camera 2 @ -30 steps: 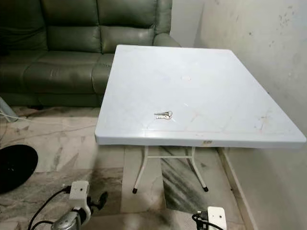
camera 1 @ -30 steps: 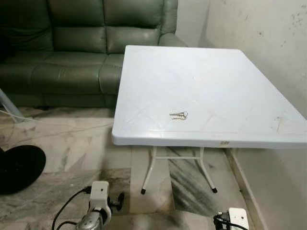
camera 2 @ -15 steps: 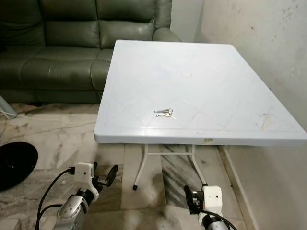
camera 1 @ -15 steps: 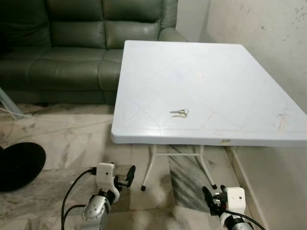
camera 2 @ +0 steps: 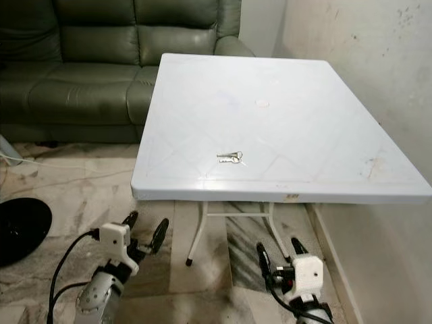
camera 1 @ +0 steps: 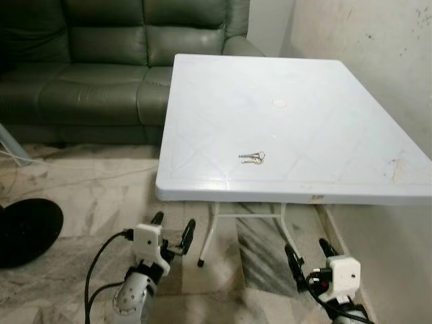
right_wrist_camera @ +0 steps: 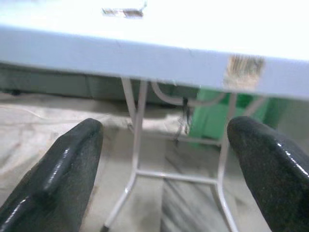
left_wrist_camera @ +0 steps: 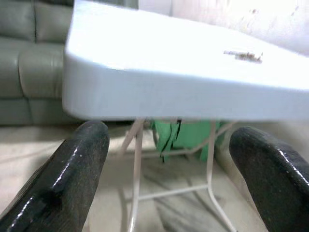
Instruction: Hang keys on a hook
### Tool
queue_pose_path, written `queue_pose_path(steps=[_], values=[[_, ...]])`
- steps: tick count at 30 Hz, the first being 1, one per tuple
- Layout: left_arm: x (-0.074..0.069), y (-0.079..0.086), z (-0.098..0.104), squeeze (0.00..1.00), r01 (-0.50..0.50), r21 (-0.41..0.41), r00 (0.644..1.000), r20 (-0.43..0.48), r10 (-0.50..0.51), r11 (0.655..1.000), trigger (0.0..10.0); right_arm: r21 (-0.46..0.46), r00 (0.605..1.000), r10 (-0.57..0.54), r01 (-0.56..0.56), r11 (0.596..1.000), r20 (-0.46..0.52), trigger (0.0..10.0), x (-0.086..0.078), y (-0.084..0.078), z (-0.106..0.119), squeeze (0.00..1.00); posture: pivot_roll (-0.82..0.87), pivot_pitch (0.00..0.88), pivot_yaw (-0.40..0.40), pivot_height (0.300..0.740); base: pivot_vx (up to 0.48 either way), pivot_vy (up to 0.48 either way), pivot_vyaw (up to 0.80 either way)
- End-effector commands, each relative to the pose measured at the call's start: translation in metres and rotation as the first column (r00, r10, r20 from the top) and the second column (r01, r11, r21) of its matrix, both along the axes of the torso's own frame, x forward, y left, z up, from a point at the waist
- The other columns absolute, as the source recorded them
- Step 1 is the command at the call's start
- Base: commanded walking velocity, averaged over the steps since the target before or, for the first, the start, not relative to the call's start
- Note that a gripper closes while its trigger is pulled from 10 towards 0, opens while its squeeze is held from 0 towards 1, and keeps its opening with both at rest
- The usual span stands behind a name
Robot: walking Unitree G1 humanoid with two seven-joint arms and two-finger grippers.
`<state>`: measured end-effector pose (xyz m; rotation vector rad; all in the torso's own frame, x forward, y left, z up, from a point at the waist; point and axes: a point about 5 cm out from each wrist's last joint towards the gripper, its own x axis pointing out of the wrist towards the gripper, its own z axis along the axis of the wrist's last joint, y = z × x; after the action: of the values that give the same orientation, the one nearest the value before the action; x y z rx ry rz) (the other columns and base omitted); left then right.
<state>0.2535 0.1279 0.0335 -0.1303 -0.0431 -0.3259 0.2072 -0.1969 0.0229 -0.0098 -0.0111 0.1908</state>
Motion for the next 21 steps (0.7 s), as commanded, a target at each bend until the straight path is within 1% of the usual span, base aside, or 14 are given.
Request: queue_pose_path(steps=[1, 4, 7, 10, 11, 12, 13, 18, 21], values=[[0.0, -0.002, 0.004, 0.0, 0.017, -0.009, 1.0, 0.003, -0.017, 1.0, 10.0, 0.01, 1.0, -0.009, 0.009, 1.0, 0.016, 10.0, 0.002, -0.002, 0.007, 1.0, -0.01, 0.077, -0.07, 0.74, 0.0, 0.0, 0.0], [0.004, -0.002, 0.014, 0.0, 0.017, -0.016, 0.999, 0.036, -0.016, 1.0, 10.0, 0.026, 0.998, -0.014, 0.012, 1.0, 0.06, 10.0, 0.011, 0.001, 0.021, 1.0, 0.0, 0.074, -0.068, 0.74, 0.0, 0.0, 0.0], [0.008, 0.0, 0.025, 0.0, 0.003, -0.031, 0.998, 0.06, -0.002, 1.0, 10.0, 0.048, 0.995, -0.007, 0.002, 0.999, 0.098, 10.0, 0.019, 0.007, 0.035, 1.0, 0.0, 0.066, -0.067, 0.74, 0.0, 0.0, 0.0], [0.009, 0.002, 0.028, 0.0, -0.009, -0.034, 0.997, 0.072, 0.011, 0.999, 10.0, 0.051, 0.994, -0.003, -0.003, 0.999, 0.114, 10.0, 0.021, 0.008, 0.039, 1.0, 0.0, 0.062, -0.068, 0.74, 0.0, 0.0, 0.0], [0.009, 0.004, 0.032, 0.0, -0.022, -0.037, 0.996, 0.081, 0.025, 0.999, 10.0, 0.053, 0.993, -0.003, -0.004, 0.999, 0.121, 10.0, 0.022, 0.009, 0.043, 0.21, 0.0, 0.06, -0.068, 0.74, 0.0, 0.0, 0.0], [0.009, 0.004, 0.032, 0.0, -0.022, -0.037, 0.996, 0.081, 0.025, 0.999, 10.0, 0.053, 0.993, -0.003, -0.004, 0.999, 0.121, 10.0, 0.022, 0.009, 0.043, 0.21, 0.0, 0.06, -0.068, 0.74, 0.0, 0.0, 0.0], [0.007, 0.006, 0.037, 0.0, -0.042, -0.047, 0.994, 0.098, 0.047, 0.998, 10.0, 0.052, 0.993, -0.001, -0.005, 0.999, 0.118, 10.0, 0.022, 0.009, 0.046, 0.0, 0.01, 0.058, -0.071, 0.74, 0.0, 0.0, 0.0], [0.003, 0.011, 0.039, 0.0, -0.073, -0.065, 0.994, 0.079, 0.078, 0.995, 10.0, 0.045, 0.993, -0.015, 0.01, 0.999, 0.116, 10.0, 0.023, 0.005, 0.051, 0.0, 0.01, 0.06, -0.076, 0.74, 0.0, 0.0, 0.0], [0.004, 0.017, 0.04, 0.0, -0.115, -0.079, 0.991, 0.062, 0.12, 0.99, 10.0, 0.059, 0.991, -0.047, 0.039, 0.997, 0.128, 10.0, 0.028, 0.002, 0.059, 0.0, 0.01, 0.064, -0.082, 0.74, 0.0, 0.0, 0.0]])
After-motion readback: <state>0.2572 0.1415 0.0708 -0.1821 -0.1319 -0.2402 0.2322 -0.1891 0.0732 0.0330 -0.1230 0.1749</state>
